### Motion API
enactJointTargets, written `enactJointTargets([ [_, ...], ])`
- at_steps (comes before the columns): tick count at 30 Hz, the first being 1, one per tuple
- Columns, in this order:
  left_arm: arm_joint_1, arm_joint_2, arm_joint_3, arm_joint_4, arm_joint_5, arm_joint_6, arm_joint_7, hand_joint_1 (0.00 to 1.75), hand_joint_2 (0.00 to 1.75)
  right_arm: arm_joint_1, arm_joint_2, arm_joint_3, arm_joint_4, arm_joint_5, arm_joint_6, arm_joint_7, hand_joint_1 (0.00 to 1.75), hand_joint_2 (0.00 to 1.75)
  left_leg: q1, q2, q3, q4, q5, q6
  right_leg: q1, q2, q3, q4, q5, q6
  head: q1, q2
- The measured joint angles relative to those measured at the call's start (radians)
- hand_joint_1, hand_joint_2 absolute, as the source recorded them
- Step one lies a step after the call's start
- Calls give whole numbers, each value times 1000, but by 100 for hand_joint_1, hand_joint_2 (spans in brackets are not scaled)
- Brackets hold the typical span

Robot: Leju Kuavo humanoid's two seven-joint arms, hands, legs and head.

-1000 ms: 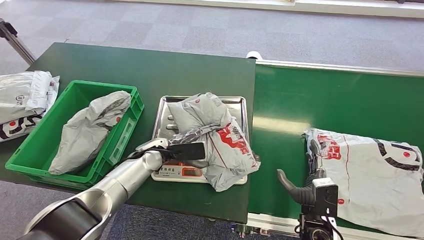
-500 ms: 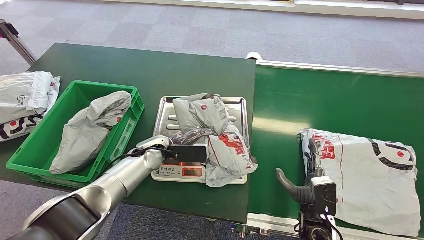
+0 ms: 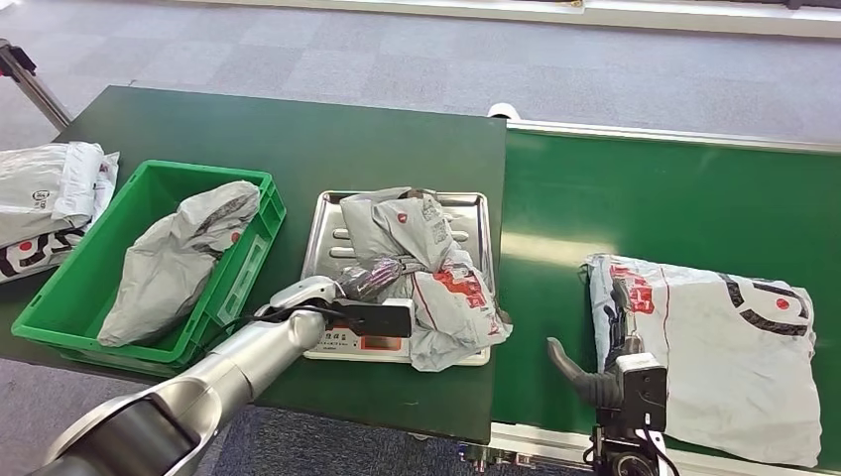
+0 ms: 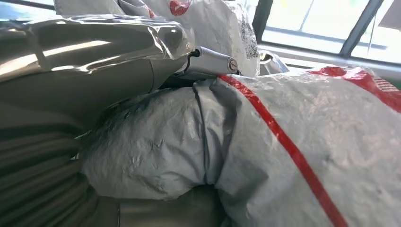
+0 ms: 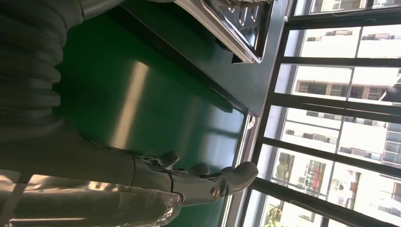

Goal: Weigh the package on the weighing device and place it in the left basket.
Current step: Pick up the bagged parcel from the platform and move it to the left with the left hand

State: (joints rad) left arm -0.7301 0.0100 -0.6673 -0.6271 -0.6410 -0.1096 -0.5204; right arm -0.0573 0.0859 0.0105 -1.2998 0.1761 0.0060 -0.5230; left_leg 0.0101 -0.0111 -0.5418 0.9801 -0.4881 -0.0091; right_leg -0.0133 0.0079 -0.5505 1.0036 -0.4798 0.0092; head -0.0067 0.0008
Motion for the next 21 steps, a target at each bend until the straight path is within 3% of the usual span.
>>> enactJointTargets([
  [4,70,0,1,-70,-28,193,-39,175,0,17,1,-2,-21,2,1,0,0,175,0,0,-3,0,0,0,0,0,-3,0,0,0,0,0],
  [6,102,0,3,-111,-37,246,-48,175,0,22,1,-5,-31,2,1,0,0,175,0,0,-4,0,0,0,0,0,-5,0,0,0,0,0],
  [15,150,1,15,-185,-47,293,-62,175,0,29,1,-11,-50,2,2,1,0,175,0,0,-5,0,0,0,0,0,-6,0,0,0,0,0],
  [21,198,0,43,-262,-126,624,-151,175,0,29,2,-13,-53,-3,2,7,0,175,0,0,-6,0,0,0,0,0,-6,0,0,0,0,0],
])
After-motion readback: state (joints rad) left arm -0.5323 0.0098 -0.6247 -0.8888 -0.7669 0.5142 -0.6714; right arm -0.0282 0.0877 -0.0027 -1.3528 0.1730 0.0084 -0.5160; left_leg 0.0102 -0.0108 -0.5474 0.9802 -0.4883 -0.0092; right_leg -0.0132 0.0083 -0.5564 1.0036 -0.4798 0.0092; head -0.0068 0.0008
